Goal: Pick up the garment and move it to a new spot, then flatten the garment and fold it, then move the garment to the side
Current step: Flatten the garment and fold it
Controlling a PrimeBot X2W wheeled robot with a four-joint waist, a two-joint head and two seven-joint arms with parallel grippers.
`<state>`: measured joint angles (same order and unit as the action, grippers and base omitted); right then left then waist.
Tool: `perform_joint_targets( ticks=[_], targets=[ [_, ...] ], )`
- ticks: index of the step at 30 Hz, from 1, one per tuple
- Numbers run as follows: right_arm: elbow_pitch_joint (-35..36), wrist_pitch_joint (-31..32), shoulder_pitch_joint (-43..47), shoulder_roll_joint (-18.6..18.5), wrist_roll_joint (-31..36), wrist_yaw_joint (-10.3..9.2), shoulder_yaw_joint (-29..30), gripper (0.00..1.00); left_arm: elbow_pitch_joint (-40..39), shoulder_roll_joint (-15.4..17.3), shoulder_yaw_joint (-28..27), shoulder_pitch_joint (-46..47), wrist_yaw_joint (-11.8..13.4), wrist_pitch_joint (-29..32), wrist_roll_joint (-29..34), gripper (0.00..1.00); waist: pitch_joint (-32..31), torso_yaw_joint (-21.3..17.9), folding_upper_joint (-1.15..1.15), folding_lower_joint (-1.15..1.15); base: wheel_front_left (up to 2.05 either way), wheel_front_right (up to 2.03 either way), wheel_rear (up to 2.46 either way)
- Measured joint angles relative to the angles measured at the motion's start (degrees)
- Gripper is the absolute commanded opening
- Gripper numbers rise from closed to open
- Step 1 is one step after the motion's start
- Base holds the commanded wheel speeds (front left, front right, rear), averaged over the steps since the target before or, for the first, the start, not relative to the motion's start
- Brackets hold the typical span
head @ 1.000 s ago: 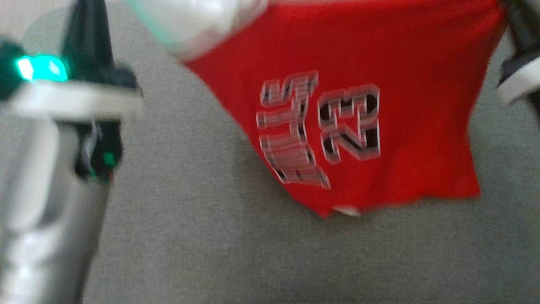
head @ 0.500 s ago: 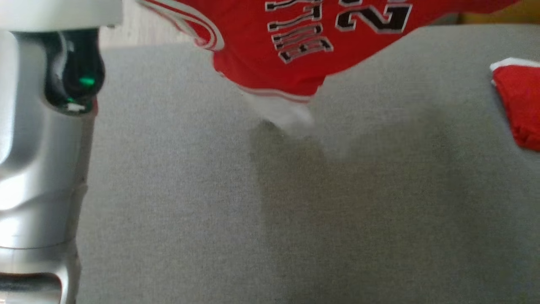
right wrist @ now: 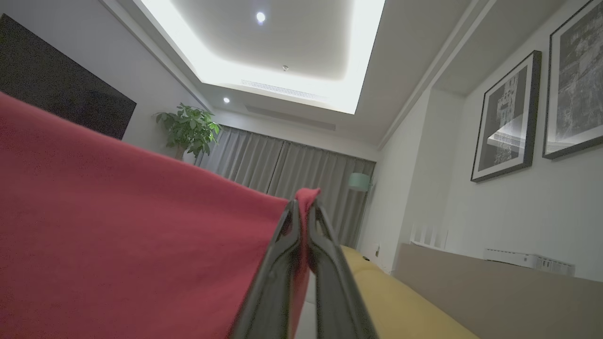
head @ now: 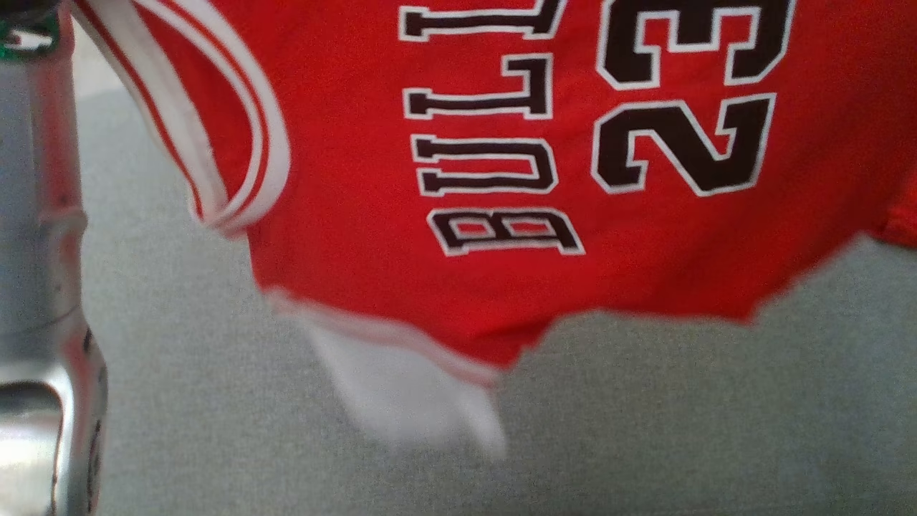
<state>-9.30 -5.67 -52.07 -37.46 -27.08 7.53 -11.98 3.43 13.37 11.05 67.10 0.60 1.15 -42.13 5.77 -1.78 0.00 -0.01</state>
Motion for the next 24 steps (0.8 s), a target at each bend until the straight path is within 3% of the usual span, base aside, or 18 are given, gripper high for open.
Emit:
perform_joint_targets(
  ticks=[5,12,18,24],
  targets=[
    [-9.6,1.4,-6.7,4.7,1.1,0.00,-5.4,0.00,14.3,0.2,0.7,2.0,-0.3,1.1,0.5,0.00,5.2,0.1,0.00,0.02,0.00,0.00,0.00],
    [-21.1,-6.4,-17.5,10.1,4.3,0.00,-4.5,0.00,25.9,-1.3,1.7,11.8,-4.5,-7.8,2.4,0.00,13.8,0.8,0.00,0.04,0.00,0.00,0.00],
    [-22.1,-9.1,-24.0,9.9,10.5,0.00,0.2,0.00,25.8,-2.2,2.0,20.9,-7.6,-12.4,0.2,0.00,19.0,2.6,0.00,0.03,0.00,0.00,0.00],
    [-21.5,-9.1,-19.4,9.6,11.4,0.00,-2.6,0.00,20.4,0.9,5.4,8.6,-7.7,-12.9,-1.8,0.00,21.6,5.2,0.00,0.02,0.00,0.00,0.00]
  ],
)
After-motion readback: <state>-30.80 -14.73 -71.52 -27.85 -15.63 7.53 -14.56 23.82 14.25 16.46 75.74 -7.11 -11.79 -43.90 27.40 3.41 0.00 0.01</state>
